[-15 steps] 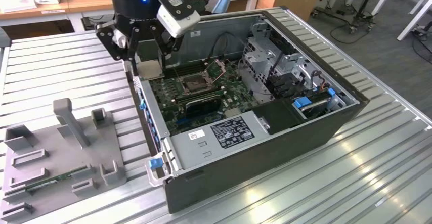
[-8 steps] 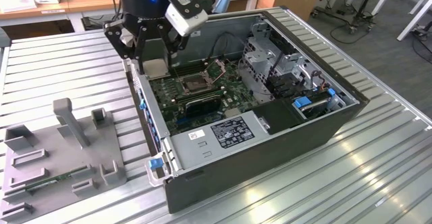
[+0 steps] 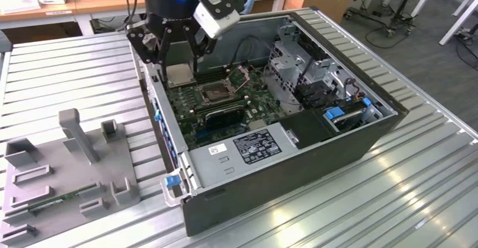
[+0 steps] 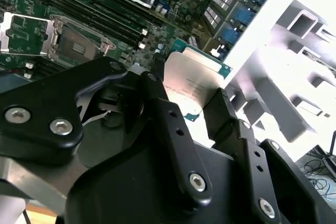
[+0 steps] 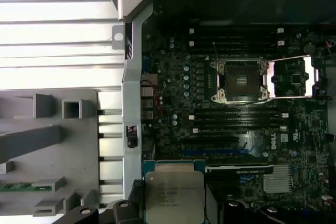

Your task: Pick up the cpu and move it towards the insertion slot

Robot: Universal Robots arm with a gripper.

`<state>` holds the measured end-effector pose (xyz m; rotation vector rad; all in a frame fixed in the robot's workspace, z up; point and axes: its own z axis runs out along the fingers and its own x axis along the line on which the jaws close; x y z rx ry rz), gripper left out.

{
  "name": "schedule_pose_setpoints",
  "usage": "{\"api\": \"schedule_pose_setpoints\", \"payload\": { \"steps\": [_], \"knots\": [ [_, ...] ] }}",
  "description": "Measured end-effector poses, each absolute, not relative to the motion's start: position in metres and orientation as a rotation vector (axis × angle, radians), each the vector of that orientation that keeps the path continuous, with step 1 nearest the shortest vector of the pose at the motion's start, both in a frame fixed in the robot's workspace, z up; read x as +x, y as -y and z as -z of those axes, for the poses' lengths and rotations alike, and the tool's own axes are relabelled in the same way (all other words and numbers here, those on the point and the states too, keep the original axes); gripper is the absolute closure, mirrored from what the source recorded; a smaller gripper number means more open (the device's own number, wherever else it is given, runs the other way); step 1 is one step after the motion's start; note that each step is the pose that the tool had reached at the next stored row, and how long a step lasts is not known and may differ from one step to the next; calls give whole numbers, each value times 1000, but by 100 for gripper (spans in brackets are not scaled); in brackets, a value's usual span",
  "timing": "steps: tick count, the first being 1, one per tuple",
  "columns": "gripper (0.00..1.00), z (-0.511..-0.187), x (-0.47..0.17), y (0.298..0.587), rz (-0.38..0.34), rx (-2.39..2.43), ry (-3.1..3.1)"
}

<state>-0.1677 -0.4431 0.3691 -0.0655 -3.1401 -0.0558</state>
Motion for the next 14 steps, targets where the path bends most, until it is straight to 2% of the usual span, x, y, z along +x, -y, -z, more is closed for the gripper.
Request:
{"api": "schedule_pose_setpoints", "payload": {
  "steps": [14],
  "knots": [
    [45,-369,-139,443,56,-66,3140]
  ]
}}
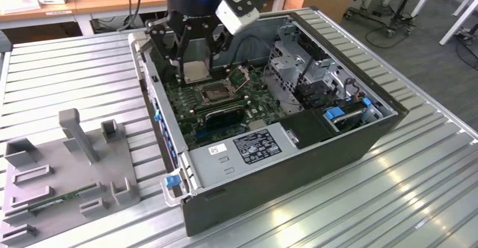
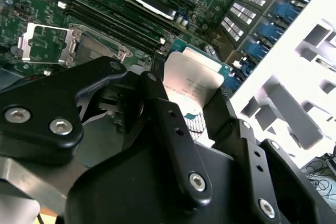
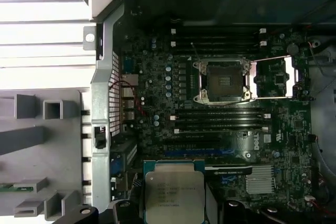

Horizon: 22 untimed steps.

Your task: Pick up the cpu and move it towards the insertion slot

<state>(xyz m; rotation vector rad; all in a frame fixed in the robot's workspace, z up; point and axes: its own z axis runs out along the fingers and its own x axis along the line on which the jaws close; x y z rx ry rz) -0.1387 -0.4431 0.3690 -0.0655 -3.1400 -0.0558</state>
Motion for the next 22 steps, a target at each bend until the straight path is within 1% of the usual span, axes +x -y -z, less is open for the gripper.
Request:
{"api": "schedule_pose_setpoints", "payload": {
  "steps": [22],
  "knots": [
    [45,-369,-96,443,56,-66,3140]
  ]
}}
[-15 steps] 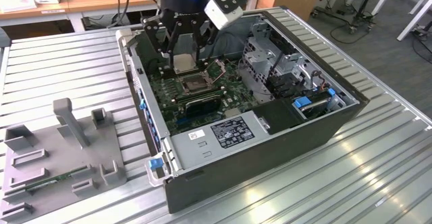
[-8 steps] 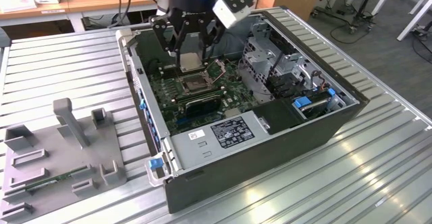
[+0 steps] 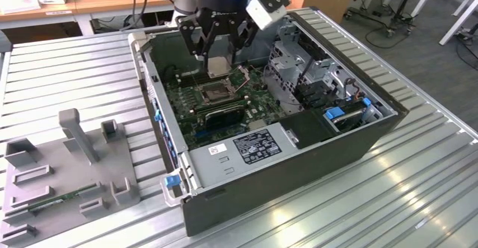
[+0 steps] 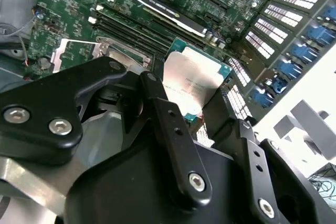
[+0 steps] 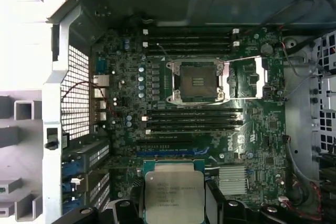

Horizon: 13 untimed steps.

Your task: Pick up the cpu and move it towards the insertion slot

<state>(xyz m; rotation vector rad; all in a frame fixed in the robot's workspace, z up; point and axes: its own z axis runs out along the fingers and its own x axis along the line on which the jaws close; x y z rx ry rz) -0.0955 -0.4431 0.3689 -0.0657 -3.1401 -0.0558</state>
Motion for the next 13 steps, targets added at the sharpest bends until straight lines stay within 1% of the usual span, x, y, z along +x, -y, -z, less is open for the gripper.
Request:
{"api": "schedule_pose_setpoints", "payload": {
  "steps": [13],
  "knots": [
    [45,-369,-79,443,56,-66,3140]
  ]
}}
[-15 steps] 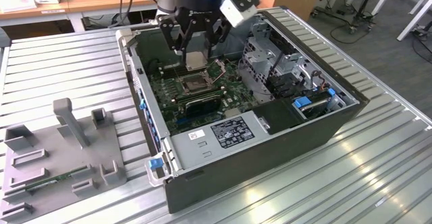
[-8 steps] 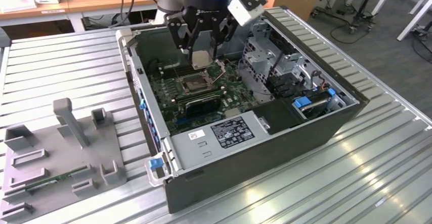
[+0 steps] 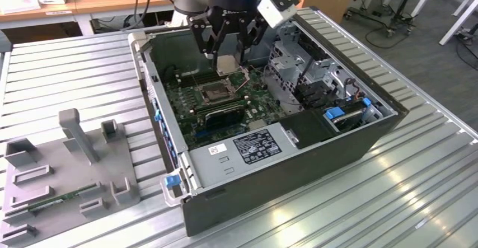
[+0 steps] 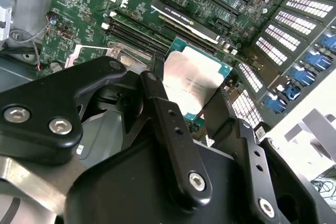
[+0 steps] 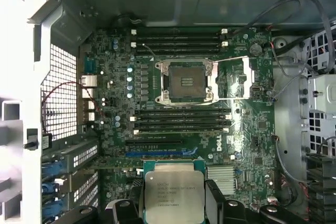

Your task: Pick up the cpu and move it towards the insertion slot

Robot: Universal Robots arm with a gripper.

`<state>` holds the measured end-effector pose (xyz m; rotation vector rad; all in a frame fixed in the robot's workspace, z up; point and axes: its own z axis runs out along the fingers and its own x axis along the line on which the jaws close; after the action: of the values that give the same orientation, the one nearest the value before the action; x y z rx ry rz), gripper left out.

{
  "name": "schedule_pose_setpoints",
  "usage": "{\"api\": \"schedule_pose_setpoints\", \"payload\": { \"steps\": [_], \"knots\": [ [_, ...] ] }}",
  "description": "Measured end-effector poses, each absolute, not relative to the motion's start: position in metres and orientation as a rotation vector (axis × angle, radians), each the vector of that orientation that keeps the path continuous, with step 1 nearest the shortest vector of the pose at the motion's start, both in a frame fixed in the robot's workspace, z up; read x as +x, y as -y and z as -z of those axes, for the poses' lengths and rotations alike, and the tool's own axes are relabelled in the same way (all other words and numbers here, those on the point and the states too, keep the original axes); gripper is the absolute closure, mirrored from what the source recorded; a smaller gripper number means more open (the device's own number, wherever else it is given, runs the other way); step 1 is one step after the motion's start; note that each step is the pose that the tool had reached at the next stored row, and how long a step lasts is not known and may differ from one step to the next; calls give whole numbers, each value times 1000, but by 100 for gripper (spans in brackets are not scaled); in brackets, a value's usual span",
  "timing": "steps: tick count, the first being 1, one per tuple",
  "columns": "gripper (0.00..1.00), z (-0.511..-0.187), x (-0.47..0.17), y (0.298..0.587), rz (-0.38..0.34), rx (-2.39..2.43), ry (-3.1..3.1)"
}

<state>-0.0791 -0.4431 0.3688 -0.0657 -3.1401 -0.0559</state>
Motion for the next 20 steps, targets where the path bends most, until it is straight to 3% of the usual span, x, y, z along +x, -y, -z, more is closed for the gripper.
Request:
{"api": "schedule_pose_setpoints", "payload": {
  "steps": [20],
  "knots": [
    [45,-369,-49,443,56,-66,3140]
  ]
}}
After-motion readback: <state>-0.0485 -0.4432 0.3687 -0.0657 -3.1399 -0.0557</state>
